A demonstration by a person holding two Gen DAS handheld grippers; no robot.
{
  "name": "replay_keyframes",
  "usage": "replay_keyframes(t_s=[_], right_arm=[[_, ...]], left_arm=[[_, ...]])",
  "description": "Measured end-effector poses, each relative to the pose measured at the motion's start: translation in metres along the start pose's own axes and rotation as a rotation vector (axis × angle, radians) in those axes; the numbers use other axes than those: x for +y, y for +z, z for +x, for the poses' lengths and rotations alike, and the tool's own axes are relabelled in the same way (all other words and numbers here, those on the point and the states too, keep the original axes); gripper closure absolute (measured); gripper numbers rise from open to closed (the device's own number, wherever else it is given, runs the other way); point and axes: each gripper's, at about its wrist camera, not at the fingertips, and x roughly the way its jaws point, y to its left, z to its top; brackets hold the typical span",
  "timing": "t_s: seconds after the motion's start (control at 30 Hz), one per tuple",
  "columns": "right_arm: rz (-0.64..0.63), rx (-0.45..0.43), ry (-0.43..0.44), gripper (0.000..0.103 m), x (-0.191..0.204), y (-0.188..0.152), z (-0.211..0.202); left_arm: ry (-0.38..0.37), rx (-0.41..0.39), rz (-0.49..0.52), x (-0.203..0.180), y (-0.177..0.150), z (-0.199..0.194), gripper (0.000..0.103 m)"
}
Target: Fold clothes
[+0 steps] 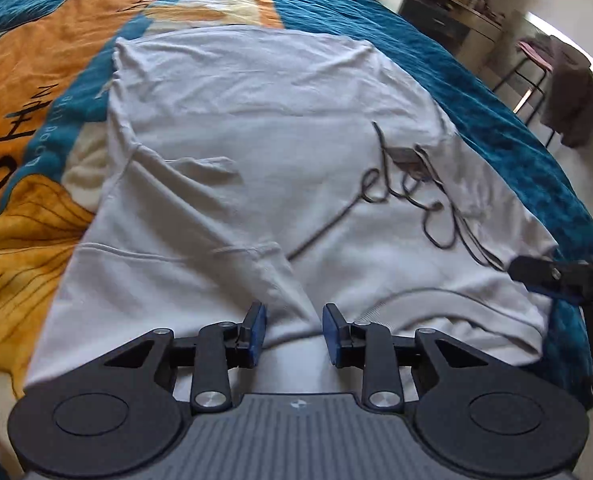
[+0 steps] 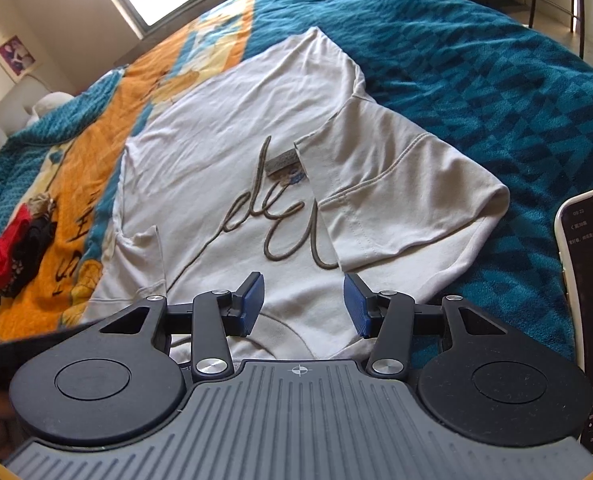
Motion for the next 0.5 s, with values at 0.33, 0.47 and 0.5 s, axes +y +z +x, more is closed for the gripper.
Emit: replay_keyframes(t_s=[0.33,0.47,0.5], right_arm=[[-0.001,-0.095,-0.056,0.074,-0.012,0.018,0.005],[-0.078,-0.111,-0.110,0.075,-0.004,0.030,0.020],[-0.084,-0.098,-0.127,0.075,-0.004,0.032,0.026]], left_arm=[[0.065,-0.210,-0.040,0.009,-0.003,-0.056,0.065],[0.249,-0.092,-0.115,0.033,0.001,-0.019,0.068],[0.251,-0.066,-0.113,0.036,-0.001,-0.012,0.069]])
